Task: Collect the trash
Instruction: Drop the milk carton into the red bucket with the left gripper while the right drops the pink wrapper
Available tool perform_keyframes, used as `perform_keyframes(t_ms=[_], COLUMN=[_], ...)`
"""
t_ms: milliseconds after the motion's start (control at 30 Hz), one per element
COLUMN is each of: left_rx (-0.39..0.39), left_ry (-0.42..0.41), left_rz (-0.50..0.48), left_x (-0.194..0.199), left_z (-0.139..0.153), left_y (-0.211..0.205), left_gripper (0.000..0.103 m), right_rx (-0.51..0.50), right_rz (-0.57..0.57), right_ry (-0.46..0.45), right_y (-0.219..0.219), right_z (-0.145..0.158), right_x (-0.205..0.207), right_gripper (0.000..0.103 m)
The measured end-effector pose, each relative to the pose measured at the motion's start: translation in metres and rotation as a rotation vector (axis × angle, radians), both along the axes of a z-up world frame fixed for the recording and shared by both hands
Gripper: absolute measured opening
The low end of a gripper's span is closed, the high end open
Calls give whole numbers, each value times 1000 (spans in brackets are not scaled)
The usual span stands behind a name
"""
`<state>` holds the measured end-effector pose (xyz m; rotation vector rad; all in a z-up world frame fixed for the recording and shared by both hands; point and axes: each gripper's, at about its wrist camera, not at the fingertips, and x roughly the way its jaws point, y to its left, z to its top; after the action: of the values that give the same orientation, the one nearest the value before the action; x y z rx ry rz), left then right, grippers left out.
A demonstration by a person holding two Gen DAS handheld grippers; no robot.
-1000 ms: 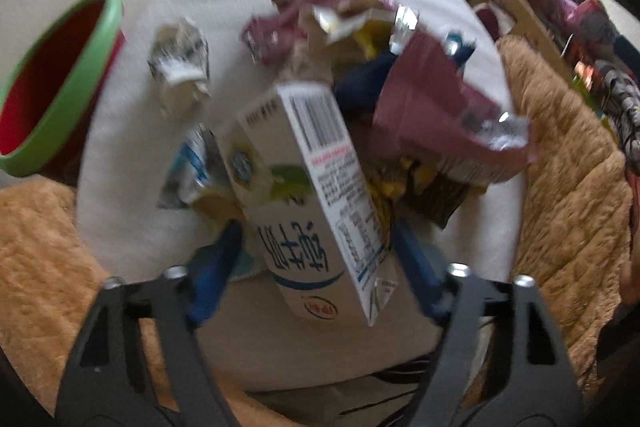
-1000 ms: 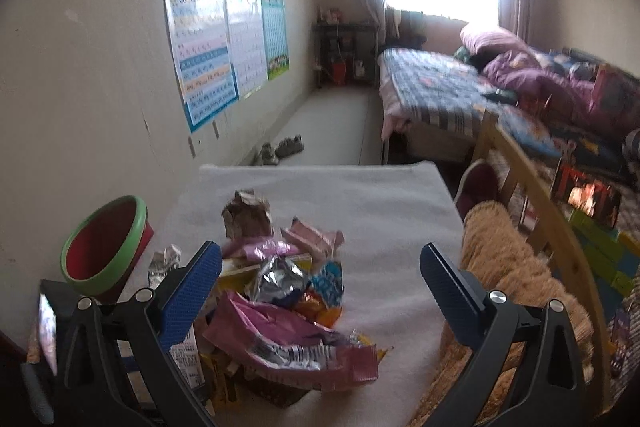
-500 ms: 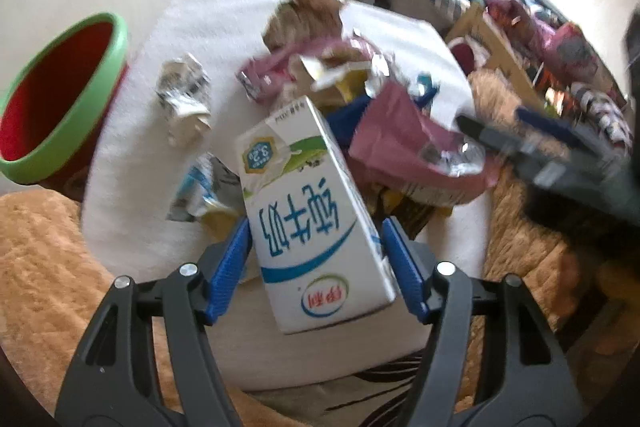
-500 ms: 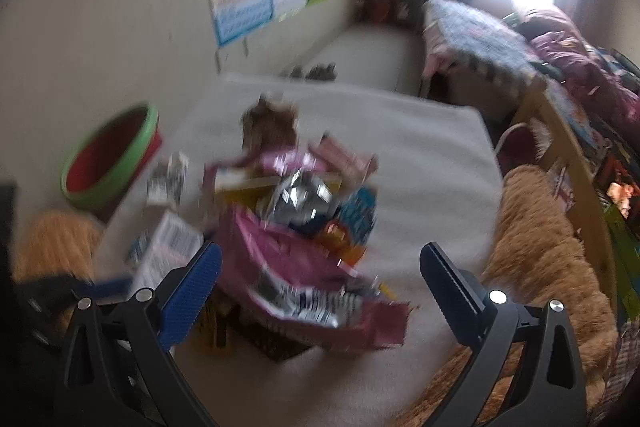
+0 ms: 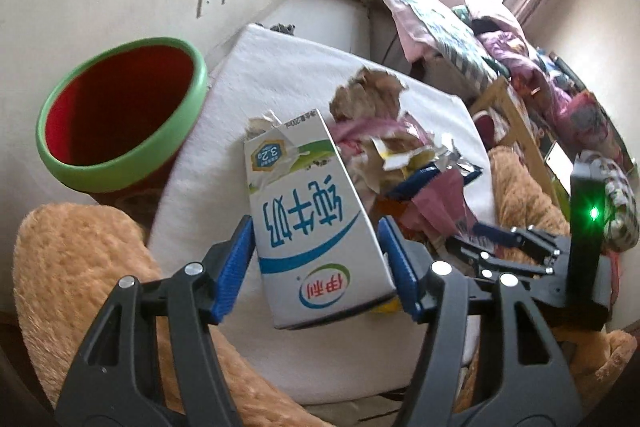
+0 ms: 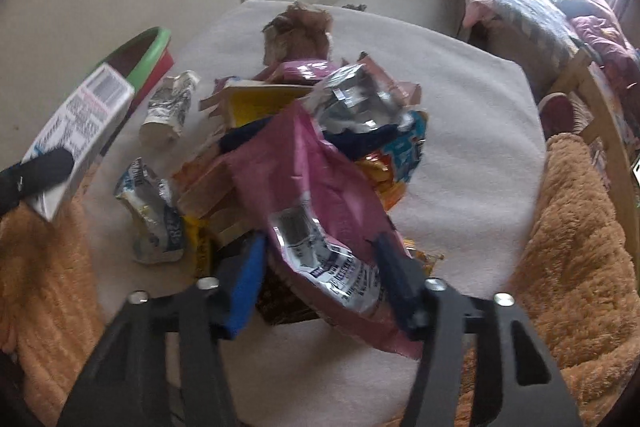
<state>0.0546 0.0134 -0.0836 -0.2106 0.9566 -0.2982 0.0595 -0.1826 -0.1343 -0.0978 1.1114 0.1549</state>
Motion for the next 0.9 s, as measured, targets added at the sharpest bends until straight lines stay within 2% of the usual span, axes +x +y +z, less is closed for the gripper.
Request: perform_keyframes(t_ms=[133, 233, 433, 667, 900], left_rx=[-12, -12, -11, 53, 92], left_ry=[-50, -87, -62, -12, 32], left_rz=[40, 96, 243, 328, 342], left_x=[5, 13, 45, 74, 87], left_z=[14, 23, 23, 5, -12], left_y=[26, 57, 127, 164, 173], left_gripper=[60, 60, 60, 60, 60], right_rx=[67, 153, 356, 514, 514], right_rz=[-8, -18, -2, 123, 158], right_ry=[-18, -67, -125, -43, -44], right_y=[-1, -1, 28, 130, 213], right_z=[22, 51, 93, 92, 81], right_x=[-3, -5, 24, 94, 146], right_gripper=[22, 22, 22, 23, 25])
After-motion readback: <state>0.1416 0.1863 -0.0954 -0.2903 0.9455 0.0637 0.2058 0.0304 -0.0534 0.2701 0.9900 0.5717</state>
